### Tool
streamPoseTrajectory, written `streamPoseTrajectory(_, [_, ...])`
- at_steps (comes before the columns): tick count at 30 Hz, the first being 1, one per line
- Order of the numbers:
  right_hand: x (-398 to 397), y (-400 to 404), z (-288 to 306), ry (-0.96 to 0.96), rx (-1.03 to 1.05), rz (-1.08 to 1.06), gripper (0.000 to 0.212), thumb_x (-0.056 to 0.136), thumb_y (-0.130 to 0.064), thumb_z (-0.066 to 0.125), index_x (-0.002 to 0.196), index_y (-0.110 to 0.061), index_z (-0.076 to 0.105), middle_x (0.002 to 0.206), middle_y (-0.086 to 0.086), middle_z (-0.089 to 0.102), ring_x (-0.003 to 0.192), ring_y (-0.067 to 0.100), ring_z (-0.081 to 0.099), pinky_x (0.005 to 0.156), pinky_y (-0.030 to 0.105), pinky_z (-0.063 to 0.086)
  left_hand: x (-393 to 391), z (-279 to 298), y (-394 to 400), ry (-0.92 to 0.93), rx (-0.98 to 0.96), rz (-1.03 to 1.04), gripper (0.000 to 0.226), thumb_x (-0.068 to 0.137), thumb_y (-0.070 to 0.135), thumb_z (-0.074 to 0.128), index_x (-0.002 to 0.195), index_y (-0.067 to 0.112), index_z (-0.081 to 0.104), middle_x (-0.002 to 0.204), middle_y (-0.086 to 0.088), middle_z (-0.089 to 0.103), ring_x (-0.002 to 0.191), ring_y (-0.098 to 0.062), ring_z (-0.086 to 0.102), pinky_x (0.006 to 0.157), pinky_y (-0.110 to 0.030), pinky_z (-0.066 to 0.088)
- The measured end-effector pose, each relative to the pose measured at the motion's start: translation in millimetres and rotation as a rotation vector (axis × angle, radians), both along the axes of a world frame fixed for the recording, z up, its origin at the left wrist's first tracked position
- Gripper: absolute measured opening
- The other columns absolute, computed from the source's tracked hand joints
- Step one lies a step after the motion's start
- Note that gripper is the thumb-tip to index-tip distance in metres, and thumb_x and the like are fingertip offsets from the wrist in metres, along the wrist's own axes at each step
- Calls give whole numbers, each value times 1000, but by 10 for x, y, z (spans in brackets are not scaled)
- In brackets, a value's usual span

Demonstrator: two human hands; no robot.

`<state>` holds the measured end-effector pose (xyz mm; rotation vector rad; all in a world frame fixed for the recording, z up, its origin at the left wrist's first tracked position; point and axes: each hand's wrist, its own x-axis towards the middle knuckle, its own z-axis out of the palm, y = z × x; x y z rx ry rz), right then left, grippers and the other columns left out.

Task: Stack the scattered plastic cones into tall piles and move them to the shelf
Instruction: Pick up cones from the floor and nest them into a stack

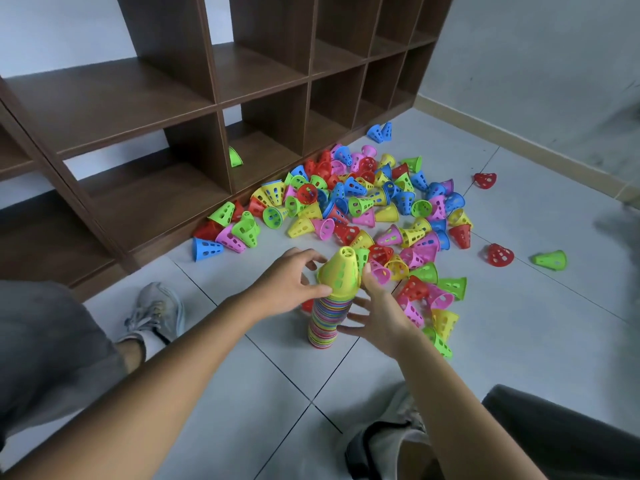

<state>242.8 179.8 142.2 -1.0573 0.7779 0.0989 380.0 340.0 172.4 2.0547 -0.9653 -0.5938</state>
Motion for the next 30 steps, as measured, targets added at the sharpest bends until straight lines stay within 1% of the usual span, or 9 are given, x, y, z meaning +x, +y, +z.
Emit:
streamPoseTrajectory(3, [11, 92, -80, 1, 35, 17, 75, 78, -80, 51, 133, -30, 59, 137, 13, 51, 121, 38, 57, 97, 54, 52, -49, -58, -35, 25, -32, -7, 65, 81, 35, 81, 138, 31, 50, 132, 4, 47, 113, -15, 56, 95, -34, 52])
streamPoseTrajectory(5, [8, 154, -99, -1, 38, 20, 70, 81, -79, 48, 131, -30, 59, 135, 13, 52, 116, 37, 61, 96, 49, 54, -74, -98, -42, 32, -50, -5, 63, 81, 37, 79, 137, 32, 50, 137, 7, 52, 119, -14, 55, 98, -39, 52])
streamPoseTrajectory(9, [2, 216, -69, -2, -27, 17, 64, 87, -76, 42, 131, -33, 57, 131, 6, 52, 108, 30, 65, 87, 39, 58, -149, -110, 1, 107, -89, 38, 54, 83, 40, 75, 132, 37, 54, 129, 11, 63, 114, -13, 61, 91, -44, 57])
streamPoseTrajectory(13, [64, 298, -66, -20, -60, 26, 67, 86, -77, 43, 134, -33, 57, 137, 2, 53, 120, 25, 57, 95, 44, 55, -175, -79, 78, 134, -110, 89, 50, 86, 37, 75, 132, 33, 56, 128, 10, 64, 111, -14, 64, 96, -44, 55])
streamPoseTrajectory(18, [251, 380, -19, -22, -65, 53, 54, 94, -69, 36, 113, -28, 66, 108, -5, 67, 108, 20, 62, 104, 49, 48, -99, -69, 153, 168, -121, 143, 51, 89, 36, 73, 136, 29, 55, 131, 6, 64, 109, -18, 66, 96, -44, 54])
streamPoseTrajectory(22, [465, 436, -106, 8, -33, 68, 74, 89, -76, 39, 122, -16, 65, 116, 10, 67, 111, 28, 63, 105, 50, 48, 49, -96, 202, 146, -132, 184, 53, 90, 37, 71, 139, 29, 52, 133, 4, 63, 113, -20, 63, 95, -42, 55])
streamPoseTrajectory(24, [600, 508, -164, 14, -24, 99, 82, 81, -83, 42, 124, -16, 65, 124, 16, 65, 114, 31, 64, 102, 47, 51, 167, -143, 280, 149, -144, 212, 54, 89, 37, 72, 140, 30, 53, 133, 4, 62, 113, -20, 62, 95, -43, 55])
streamPoseTrajectory(27, [790, 630, -247, -28, -2, 139, 87, 70, -88, 50, 128, -23, 65, 135, 7, 61, 120, 30, 62, 97, 46, 54, 336, -179, 430, 151, -153, 235, 58, 87, 43, 72, 141, 32, 52, 135, 4, 60, 117, -18, 59, 96, -43, 55])
streamPoseTrajectory(30, [1024, 789, -298, -82, 6, 150, 77, 79, -82, 47, 130, -26, 63, 137, -2, 58, 123, 28, 58, 97, 47, 54, 505, -193, 614, 181, -186, 277, 57, 89, 38, 72, 141, 30, 52, 137, 5, 59, 120, -15, 57, 98, -37, 54])
